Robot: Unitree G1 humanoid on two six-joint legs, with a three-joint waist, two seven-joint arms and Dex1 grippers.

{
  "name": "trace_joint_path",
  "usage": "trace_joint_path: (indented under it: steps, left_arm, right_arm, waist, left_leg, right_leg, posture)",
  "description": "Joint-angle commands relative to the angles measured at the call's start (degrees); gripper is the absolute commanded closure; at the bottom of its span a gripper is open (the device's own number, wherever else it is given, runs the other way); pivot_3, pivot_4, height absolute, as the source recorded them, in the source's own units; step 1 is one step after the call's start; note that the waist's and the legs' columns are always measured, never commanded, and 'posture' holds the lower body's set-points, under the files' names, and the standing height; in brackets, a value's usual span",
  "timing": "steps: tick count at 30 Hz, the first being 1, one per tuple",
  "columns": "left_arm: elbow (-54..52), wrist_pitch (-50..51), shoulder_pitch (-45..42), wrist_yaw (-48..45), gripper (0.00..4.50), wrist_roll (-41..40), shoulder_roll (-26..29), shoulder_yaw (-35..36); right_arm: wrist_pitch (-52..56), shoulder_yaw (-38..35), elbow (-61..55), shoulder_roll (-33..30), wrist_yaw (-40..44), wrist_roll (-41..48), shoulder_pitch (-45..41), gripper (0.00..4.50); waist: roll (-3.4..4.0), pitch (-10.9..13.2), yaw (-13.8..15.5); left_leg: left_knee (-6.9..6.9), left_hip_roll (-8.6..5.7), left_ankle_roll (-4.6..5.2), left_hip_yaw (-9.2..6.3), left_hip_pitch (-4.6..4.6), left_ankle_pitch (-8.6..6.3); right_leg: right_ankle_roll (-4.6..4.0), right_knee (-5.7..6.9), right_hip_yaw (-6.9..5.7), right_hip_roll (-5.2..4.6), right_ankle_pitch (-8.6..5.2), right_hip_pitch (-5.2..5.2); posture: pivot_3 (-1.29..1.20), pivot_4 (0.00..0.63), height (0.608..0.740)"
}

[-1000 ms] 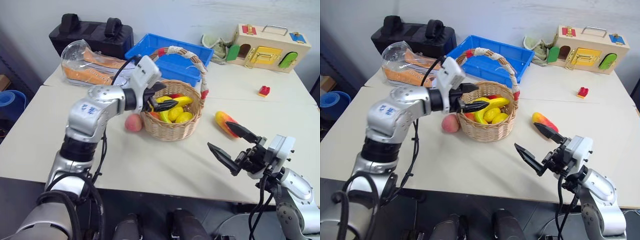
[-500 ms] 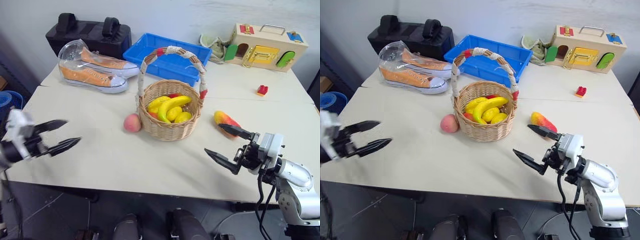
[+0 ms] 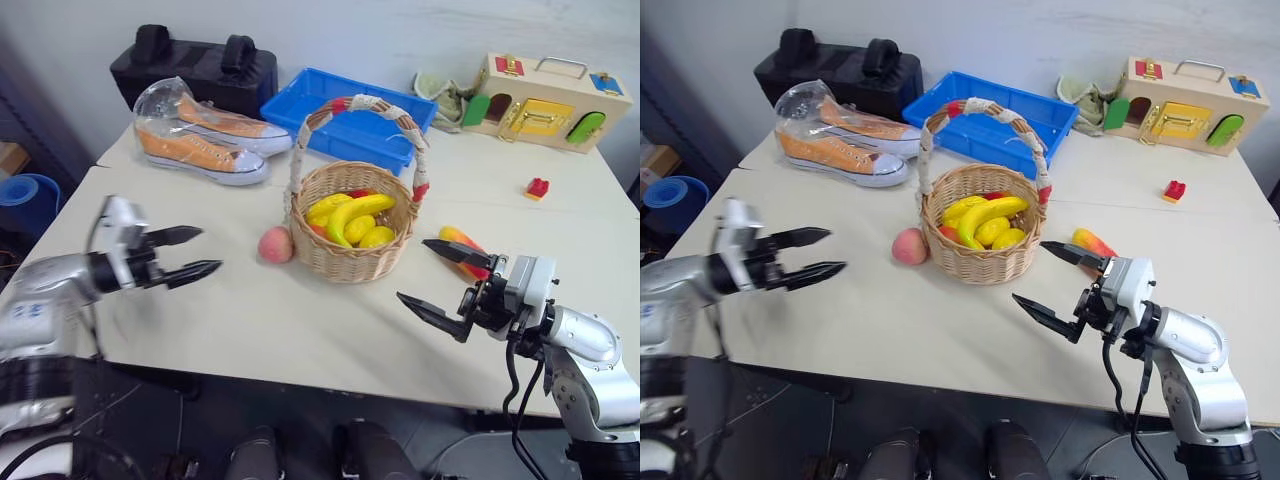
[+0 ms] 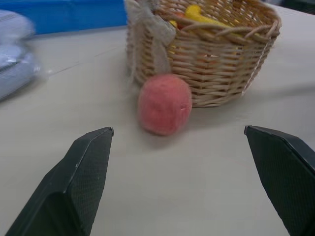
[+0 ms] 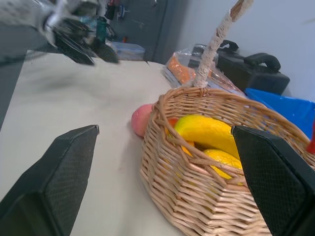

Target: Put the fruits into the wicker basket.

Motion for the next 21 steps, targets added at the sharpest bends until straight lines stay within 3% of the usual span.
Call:
trace_joint_path:
  steps: [1,7,10,15,17,21]
  left_arm:
    - [9.8,-6.3,-6.3,1.4,0.02,5.3,-4.3,-4.9]
    - [24.5,-14.8,-16.2,2.4,0.02,9.5,-10.4,-7.9]
    - [29.3,-17.9,-19.1,2.9,0.64,11.2,-12.5,-8.7]
    - [34.9,-21.2,-21.0,3.2,2.05,13.0,-13.4,-8.9]
    - [33.5,-21.0,-19.4,-0.2,2.25,12.0,-12.6,-8.5]
    - [24.1,-18.1,-14.6,-8.6,2.26,5.5,-7.4,-4.0]
  right_arm:
    - [-1.2,-0.9,-0.9,-0.3,-0.8,-0.4,-0.4,0.00]
    - [-1.7,-1.1,-2.0,0.7,-2.0,-0.3,2.5,0.00]
    - [-2.7,-1.0,-2.3,1.0,-1.9,-0.5,4.8,0.00]
    - [-4.2,-1.0,-2.2,1.4,-1.6,-0.4,6.8,0.00]
    - [-4.8,-1.1,-1.9,1.6,-1.4,-0.3,7.5,0.00]
    - [-5.9,-1.3,-1.9,2.0,-1.5,-0.2,9.0,0.00]
  waist:
    - [-0.01,0.0,-0.1]
    - [-0.02,0.0,0.1]
    - [-0.02,0.0,0.3]
    - [-0.02,0.0,0.2]
    - [-0.02,0.0,0.2]
    - [-0.02,0.0,-0.6]
  left_leg:
    - [0.01,0.01,-0.01,0.01,-0.01,0.00]
    - [0.09,0.19,-0.17,0.12,-0.34,0.03]
    - [0.11,0.21,-0.21,0.11,-0.33,0.04]
    - [0.24,0.21,-0.16,0.20,-0.26,0.06]
    - [0.31,0.20,-0.15,0.23,-0.21,0.08]
    - [0.21,0.23,-0.26,0.29,-0.08,0.14]
  right_leg:
    - [0.03,-0.01,0.03,0.03,-0.02,-0.02]
    - [0.06,0.16,0.13,0.26,-0.03,-0.49]
    - [0.06,0.21,0.13,0.27,-0.03,-0.50]
    - [0.06,0.27,0.21,0.26,-0.03,-0.41]
    - [0.06,0.41,0.24,0.25,-0.03,-0.41]
    - [0.05,0.58,0.24,0.26,-0.03,-0.45]
  posture:
    - [0.00,0.150,0.740]
    - [0.00,0.150,0.740]
    - [0.00,0.150,0.740]
    - [0.00,0.150,0.740]
    - [0.00,0.150,0.740]
    - [0.00,0.150,0.740]
